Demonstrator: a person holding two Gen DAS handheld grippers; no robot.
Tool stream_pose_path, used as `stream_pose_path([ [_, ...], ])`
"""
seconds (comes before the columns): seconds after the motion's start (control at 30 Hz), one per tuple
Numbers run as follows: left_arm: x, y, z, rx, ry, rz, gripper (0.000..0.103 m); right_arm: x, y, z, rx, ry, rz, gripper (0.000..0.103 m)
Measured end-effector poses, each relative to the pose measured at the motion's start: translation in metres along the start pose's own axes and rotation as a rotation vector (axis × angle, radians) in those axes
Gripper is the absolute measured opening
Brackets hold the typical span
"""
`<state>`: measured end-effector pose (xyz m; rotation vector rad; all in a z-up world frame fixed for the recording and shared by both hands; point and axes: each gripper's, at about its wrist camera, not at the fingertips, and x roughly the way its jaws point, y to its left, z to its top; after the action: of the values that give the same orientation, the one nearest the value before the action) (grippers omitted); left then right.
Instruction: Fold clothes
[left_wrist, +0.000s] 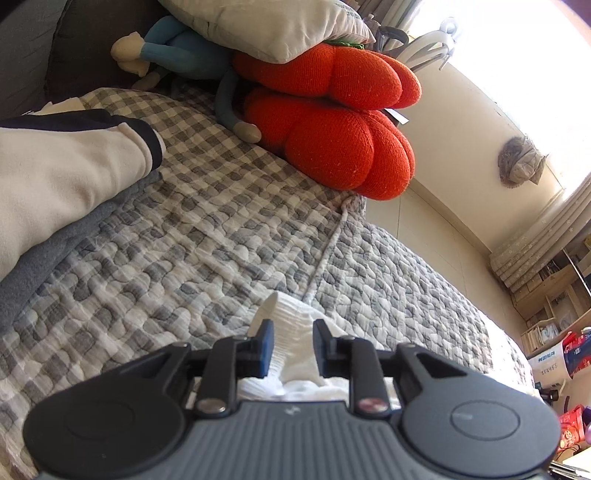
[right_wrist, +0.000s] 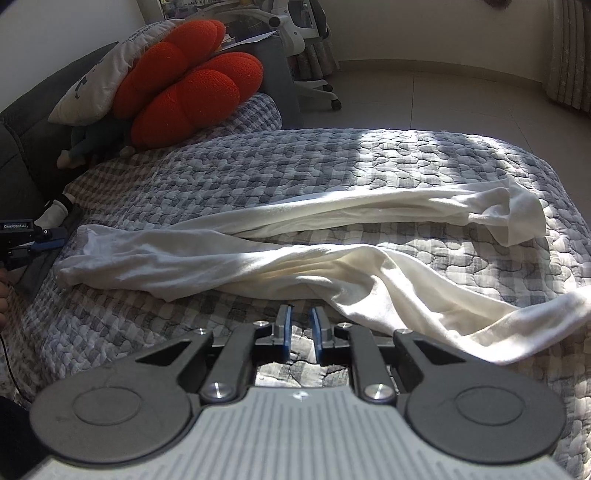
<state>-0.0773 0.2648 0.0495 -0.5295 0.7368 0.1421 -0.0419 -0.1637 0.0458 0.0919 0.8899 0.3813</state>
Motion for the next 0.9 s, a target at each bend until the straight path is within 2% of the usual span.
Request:
stream_pose_path([
  [0.07, 0.003, 0.0, 0.002, 0.001, -0.005, 0.012, 0.036, 0.001, -0.008, 0.002, 0.038, -0.004, -0.027, 0.025],
  [0.1, 0.007, 0.002, 0.004, -0.004, -0.004, 0.02, 0.045, 0.001, -0.012, 0.004, 0.059, -0.01, -0.034, 0.029],
  [0.13, 0.011, 0.003, 0.006, -0.008, -0.002, 0.029, 0.055, 0.001, -0.015, 0.005, 0.079, -0.018, -0.04, 0.039],
  [0.17, 0.014, 0.005, 0.007, -0.009, -0.005, 0.036, 0.058, -0.001, -0.019, 0.007, 0.102, -0.031, -0.046, 0.042],
  [0.3, 0.026, 0.004, 0.014, 0.014, -0.038, 0.053, 0.062, -0.001, -0.028, 0.011, 0.153, -0.042, -0.074, 0.042],
  [0.47, 0.037, -0.004, 0.015, 0.022, -0.041, 0.003, 0.062, 0.0, -0.03, 0.01, 0.156, -0.036, -0.082, 0.042],
  [0.6, 0.04, -0.015, 0.01, 0.077, -0.052, 0.001, 0.062, -0.001, -0.032, 0.01, 0.159, -0.04, -0.086, 0.042],
  [0.67, 0.042, -0.018, 0.007, 0.11, -0.059, 0.009, 0.058, -0.002, -0.034, 0.01, 0.167, -0.038, -0.094, 0.042],
  [0.7, 0.043, -0.02, 0.006, 0.128, -0.058, 0.013, 0.048, -0.002, -0.036, 0.009, 0.171, -0.038, -0.098, 0.042],
  [0.73, 0.044, -0.022, 0.004, 0.145, -0.05, 0.018, 0.026, -0.002, -0.037, 0.009, 0.176, -0.038, -0.102, 0.042],
  [0.77, 0.044, -0.024, 0.004, 0.158, -0.046, 0.021, 0.016, -0.002, -0.04, 0.008, 0.182, -0.038, -0.109, 0.042],
  [0.83, 0.038, -0.025, 0.003, 0.165, -0.054, 0.018, 0.007, -0.004, -0.044, 0.008, 0.193, -0.041, -0.119, 0.042],
  [0.9, 0.022, -0.022, 0.001, 0.155, -0.077, -0.01, 0.003, -0.007, -0.051, 0.006, 0.212, -0.047, -0.128, 0.042],
])
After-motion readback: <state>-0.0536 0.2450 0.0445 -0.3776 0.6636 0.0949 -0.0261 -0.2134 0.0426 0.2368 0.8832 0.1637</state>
